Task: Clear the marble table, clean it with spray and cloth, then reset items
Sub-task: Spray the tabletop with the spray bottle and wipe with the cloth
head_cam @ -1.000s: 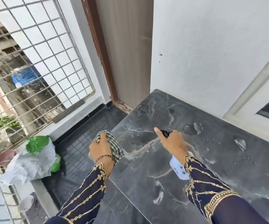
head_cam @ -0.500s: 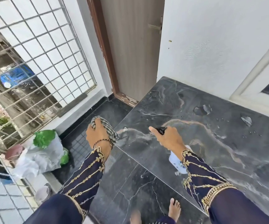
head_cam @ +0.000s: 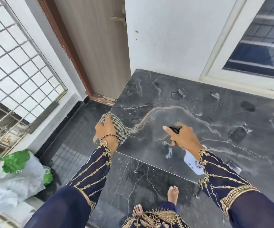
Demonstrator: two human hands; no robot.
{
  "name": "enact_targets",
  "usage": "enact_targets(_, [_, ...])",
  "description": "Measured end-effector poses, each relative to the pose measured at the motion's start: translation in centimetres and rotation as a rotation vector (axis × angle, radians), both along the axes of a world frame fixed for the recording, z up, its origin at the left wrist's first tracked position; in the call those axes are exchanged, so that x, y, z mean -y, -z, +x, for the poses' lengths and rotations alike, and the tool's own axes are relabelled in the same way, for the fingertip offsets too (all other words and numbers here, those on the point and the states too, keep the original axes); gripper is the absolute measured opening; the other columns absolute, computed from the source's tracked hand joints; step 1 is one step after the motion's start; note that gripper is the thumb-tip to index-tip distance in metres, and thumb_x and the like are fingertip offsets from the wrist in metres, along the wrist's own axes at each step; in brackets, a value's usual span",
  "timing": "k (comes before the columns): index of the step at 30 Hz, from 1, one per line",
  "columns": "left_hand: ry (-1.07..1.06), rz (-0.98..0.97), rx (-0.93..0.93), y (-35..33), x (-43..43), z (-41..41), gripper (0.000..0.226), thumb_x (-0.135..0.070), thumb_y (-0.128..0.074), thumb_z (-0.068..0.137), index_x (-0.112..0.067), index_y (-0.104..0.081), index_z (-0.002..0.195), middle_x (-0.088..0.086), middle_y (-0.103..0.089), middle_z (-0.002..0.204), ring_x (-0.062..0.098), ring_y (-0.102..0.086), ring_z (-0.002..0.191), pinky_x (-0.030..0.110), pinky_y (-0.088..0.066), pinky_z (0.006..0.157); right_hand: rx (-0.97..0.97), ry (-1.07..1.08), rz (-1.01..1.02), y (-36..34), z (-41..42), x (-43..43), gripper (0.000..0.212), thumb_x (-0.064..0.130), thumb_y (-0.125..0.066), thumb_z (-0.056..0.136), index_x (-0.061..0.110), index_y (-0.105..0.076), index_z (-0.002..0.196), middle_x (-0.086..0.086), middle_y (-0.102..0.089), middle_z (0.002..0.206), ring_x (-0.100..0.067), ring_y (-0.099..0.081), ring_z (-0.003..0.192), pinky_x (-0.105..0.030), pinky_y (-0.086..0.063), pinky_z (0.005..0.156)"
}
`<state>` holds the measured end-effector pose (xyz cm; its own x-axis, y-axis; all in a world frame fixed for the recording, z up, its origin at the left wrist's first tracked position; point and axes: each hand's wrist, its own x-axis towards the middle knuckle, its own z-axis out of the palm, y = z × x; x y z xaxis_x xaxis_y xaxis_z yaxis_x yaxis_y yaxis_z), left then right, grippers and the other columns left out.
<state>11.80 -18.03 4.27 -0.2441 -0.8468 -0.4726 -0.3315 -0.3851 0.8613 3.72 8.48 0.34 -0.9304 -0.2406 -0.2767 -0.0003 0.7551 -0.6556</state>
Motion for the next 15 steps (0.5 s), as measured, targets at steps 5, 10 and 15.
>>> enact_targets(5, [0.131,0.038,-0.042,0.5,-3.9,-2.3,0.056,-0.046,-0.065,0.079,-0.011,-0.059,0.122,0.004,-0.061,0.11,0.021,-0.055,0.092,0.023,-0.038,0.084,0.047,0.049,0.004,0.3,0.7,-4.9,0.069,0.086,-0.055,0.071,0.02,-0.069,0.059,0.003,-0.07,0.052,-0.015,-0.063,0.037,-0.027,-0.051,0.044])
enact_targets(10, [0.247,0.043,-0.015,1.3,-6.8,-4.4,0.058,-0.044,-0.068,0.076,-0.005,-0.063,0.118,0.012,-0.066,0.118,0.029,-0.064,0.103,0.036,-0.051,0.096,-0.027,0.13,0.191,1.2,0.9,-7.7,0.081,0.089,-0.048,0.072,0.012,-0.054,0.047,-0.001,-0.062,0.041,-0.014,-0.059,0.034,-0.024,-0.046,0.044])
enact_targets(15, [0.29,0.041,0.001,1.3,-8.8,-6.1,0.063,-0.046,-0.068,0.076,-0.004,-0.059,0.122,0.015,-0.064,0.124,0.031,-0.062,0.109,0.038,-0.05,0.099,0.021,0.168,0.03,1.1,-0.4,-9.3,0.08,0.086,-0.05,0.072,0.009,-0.07,0.063,0.005,-0.07,0.05,-0.015,-0.062,0.035,-0.026,-0.052,0.048])
